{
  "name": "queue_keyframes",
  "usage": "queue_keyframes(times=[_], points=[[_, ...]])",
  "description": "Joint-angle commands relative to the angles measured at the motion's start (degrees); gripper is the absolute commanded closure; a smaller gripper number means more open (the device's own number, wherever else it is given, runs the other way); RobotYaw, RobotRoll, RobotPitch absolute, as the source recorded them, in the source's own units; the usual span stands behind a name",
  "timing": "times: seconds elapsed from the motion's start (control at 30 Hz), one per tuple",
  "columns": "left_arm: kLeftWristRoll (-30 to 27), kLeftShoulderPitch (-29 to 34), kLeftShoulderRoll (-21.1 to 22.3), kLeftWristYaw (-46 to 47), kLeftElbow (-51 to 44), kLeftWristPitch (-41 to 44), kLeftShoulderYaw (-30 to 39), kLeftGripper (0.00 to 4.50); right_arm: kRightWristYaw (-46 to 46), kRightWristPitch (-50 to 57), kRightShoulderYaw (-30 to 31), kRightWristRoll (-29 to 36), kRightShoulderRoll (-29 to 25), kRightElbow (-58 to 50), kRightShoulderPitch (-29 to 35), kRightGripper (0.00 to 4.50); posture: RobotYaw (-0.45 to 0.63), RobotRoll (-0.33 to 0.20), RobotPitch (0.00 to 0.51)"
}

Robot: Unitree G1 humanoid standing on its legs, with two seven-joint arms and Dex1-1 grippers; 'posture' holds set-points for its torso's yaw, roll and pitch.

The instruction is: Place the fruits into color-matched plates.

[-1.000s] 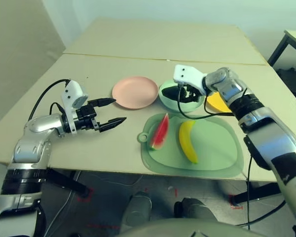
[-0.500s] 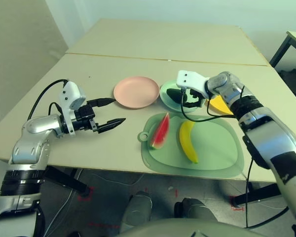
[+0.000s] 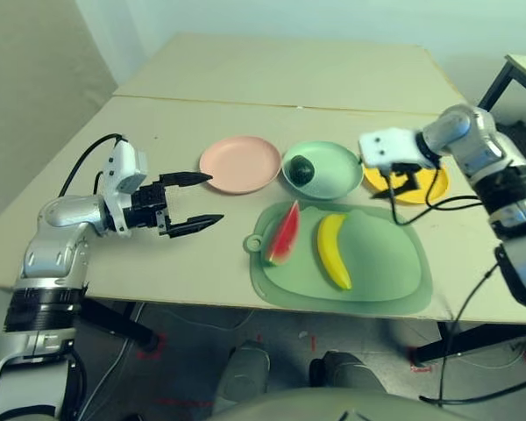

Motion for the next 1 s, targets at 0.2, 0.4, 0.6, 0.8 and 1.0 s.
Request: queue_keyframes(times=[0.2,0.4,0.6,0.8,1.0], points=[[-2.4,0.8,1.1,-5.4,-3.6,3.2,-2.4,0.00,2.9,-2.4,3.5,2.5,4.2,-13.3,4.1,0.05,0.16,0.000,0.038],[-2.6,1.0,1.7,-5.6,-3.7,4.1,-1.8,0.00,1.9,-1.9,4.8,1.2,6.8,-14.4,4.6,0.05,0.17,0.000,0.040],[-2.2,1.1,1.4,-4.4,-3.9,4.1,-1.7,0.00,1.2,-3.4,7.4,-0.4,7.7,-13.8,6.6,0.05,0.18,0.000,0.049],[-2.3,1.8,1.4,-3.6,-4.4,4.1,-1.9,0.00,-0.5,-5.4,9.8,-3.0,9.4,-10.7,7.3,0.05,0.19,0.000,0.059],[-2.5,2.9,1.5,-3.0,-5.7,4.4,-1.8,0.00,-2.0,-7.0,11.9,-4.7,11.8,-7.9,7.4,0.05,0.20,0.000,0.068]])
